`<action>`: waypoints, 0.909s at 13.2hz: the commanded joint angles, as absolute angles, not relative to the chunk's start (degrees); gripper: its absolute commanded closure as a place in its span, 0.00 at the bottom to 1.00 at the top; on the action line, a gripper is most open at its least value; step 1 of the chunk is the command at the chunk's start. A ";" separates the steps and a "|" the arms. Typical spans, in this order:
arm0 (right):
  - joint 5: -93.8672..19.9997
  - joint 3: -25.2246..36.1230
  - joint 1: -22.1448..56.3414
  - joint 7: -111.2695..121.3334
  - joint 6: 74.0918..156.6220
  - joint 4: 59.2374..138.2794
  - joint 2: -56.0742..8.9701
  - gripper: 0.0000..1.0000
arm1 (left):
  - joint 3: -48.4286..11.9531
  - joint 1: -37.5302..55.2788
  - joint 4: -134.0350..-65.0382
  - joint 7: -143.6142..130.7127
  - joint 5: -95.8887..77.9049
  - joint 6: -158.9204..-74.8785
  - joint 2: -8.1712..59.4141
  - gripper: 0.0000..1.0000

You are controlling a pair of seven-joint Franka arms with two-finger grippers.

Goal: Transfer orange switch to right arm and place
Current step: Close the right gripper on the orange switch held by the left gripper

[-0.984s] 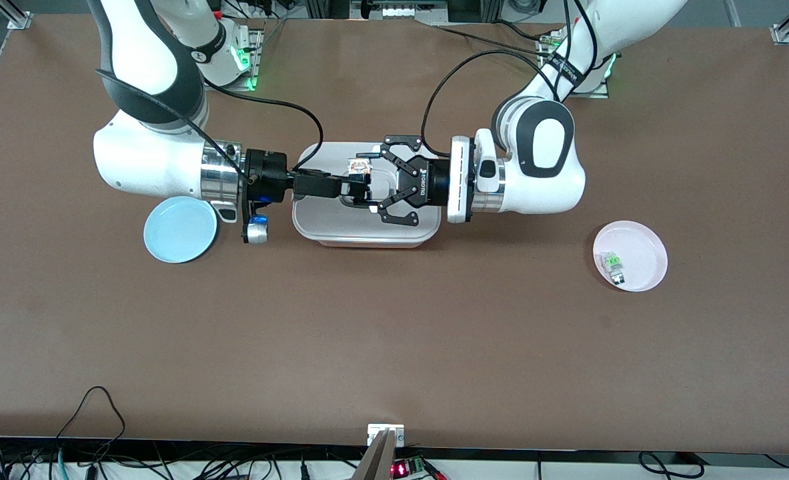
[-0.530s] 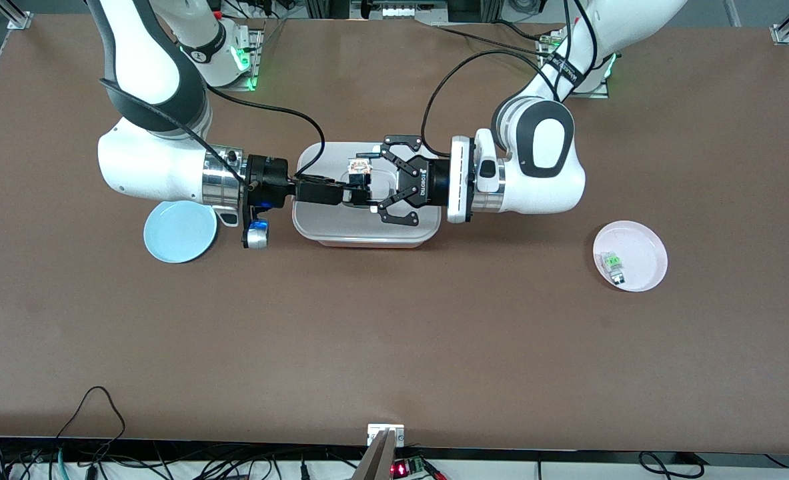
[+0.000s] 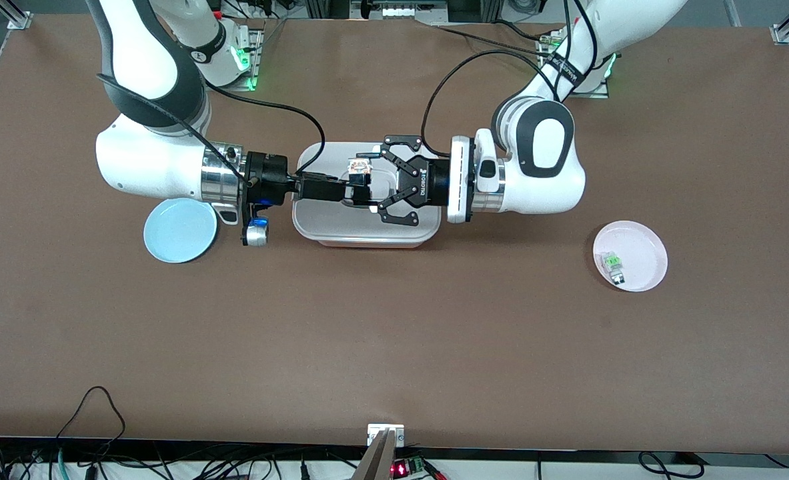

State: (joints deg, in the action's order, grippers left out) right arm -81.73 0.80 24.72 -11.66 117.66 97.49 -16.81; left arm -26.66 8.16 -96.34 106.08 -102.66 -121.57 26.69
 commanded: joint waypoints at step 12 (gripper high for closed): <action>-83.14 0.18 24.87 -11.42 117.51 97.65 -15.29 0.76 | -26.89 8.35 -96.86 109.16 -104.59 -122.26 26.28 0.00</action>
State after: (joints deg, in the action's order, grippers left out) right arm -81.92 0.64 24.83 -10.97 117.62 97.38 -16.63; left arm -26.67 8.24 -96.29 106.25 -102.86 -121.56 26.70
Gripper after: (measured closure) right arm 0.595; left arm 0.110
